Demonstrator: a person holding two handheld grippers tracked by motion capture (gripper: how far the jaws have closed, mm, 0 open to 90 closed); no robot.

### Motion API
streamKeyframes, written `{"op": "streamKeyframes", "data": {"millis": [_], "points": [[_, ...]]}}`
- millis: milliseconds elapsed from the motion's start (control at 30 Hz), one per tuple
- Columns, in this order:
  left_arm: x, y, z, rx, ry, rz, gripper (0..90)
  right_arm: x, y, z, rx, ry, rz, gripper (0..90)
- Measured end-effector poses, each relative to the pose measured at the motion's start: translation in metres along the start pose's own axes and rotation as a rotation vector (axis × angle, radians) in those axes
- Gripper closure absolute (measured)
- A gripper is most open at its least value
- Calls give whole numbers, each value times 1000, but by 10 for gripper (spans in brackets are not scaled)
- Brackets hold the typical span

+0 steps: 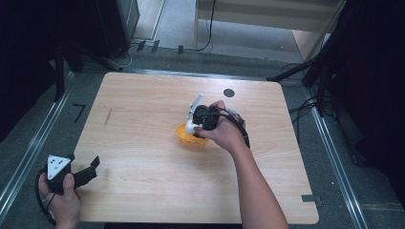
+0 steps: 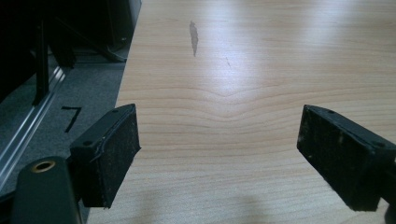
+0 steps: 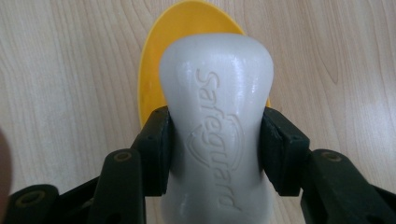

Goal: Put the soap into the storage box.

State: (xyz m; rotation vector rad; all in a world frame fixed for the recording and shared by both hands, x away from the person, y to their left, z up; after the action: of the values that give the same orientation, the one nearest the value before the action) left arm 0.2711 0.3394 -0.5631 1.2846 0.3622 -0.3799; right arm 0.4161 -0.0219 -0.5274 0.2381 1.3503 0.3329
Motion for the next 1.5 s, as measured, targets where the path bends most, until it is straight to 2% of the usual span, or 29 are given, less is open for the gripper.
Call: {"op": "streamKeyframes", "data": {"millis": [400, 567, 900, 1167, 1267, 1367, 1500], "points": [[0, 0, 0, -3, -2, 0, 134, 10, 6, 2, -37, 19, -16, 507], [0, 0, 0, -2, -3, 0, 134, 17, 4, 2, -40, 31, -41, 507], [0, 0, 0, -2, -5, -1, 134, 28, 6, 2, -67, 40, -50, 507], [0, 0, 0, -3, -4, -1, 133, 29, 5, 2, -69, 40, -50, 495], [0, 0, 0, -2, -6, -4, 134, 25, 6, 3, -30, 19, -25, 417], [0, 0, 0, -1, -5, -4, 134, 18, 5, 4, 2, 5, 0, 402], [0, 0, 0, -1, -5, -4, 133, 13, 1, 5, 22, -5, 10, 393]]}}
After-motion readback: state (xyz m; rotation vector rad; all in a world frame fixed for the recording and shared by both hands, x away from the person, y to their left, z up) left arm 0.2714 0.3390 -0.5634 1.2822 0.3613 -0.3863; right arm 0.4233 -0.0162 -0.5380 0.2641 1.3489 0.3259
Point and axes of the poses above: each handheld gripper's, and its own axes: x roughly forward along the jaws, y roughly out of its top, z roughly to its right, the point moved 9 cm from there along x, roughly forward along the jaws, and after that the axes turned 14 degrees about -x, right-handed, at the moved point
